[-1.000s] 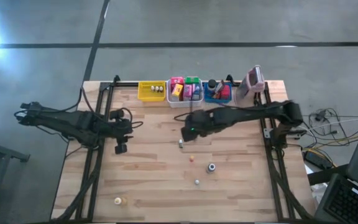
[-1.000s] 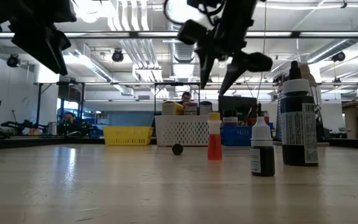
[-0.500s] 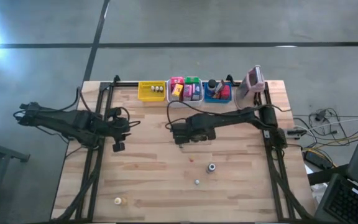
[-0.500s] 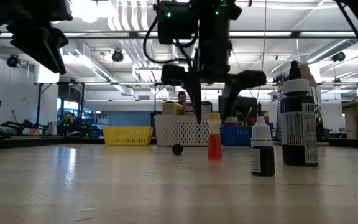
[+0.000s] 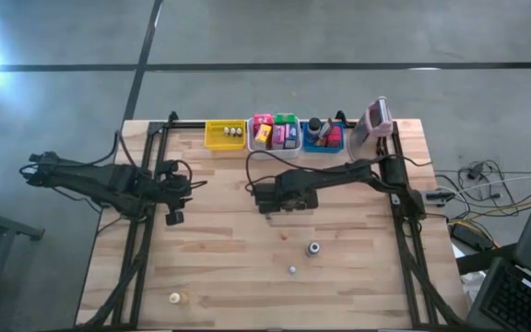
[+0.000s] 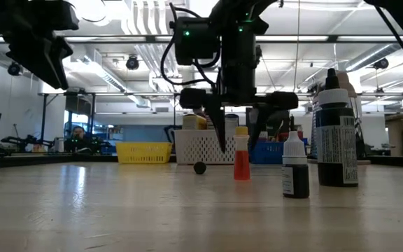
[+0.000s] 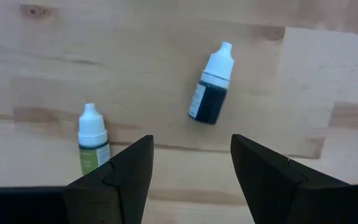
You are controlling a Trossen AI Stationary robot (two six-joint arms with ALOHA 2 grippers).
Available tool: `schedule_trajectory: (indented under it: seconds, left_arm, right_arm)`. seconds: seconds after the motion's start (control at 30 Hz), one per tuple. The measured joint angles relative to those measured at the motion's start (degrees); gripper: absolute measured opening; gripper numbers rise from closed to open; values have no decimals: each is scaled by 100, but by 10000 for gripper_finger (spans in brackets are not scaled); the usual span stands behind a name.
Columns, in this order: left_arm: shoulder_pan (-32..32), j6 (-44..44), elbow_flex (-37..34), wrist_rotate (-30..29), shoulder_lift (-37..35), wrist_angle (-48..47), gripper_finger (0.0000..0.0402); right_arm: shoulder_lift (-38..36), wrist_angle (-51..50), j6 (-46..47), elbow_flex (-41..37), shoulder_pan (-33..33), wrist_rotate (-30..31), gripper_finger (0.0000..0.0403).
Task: Pick & Place Kitchen Items
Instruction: Put the black food coloring bottle into the yellow basket
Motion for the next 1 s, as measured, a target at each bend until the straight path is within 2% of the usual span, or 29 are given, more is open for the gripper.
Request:
schedule_trajectory:
  seconds: [0.23,0.33,0.7,1.0]
  left_arm:
    - [0,-25,-11,3,0,4,138]
    - [0,-25,-11,4,0,5,138]
    - [-1,-25,-11,37,0,3,138]
    - [0,-103,-11,37,0,-48,138]
  right_arm:
    - [25,228,-18,-262,-100,12,202]
    - [35,672,-20,-460,-115,-107,199]
    - [59,925,240,-798,-126,-54,187]
    - [55,1063,328,-803,-63,-56,204]
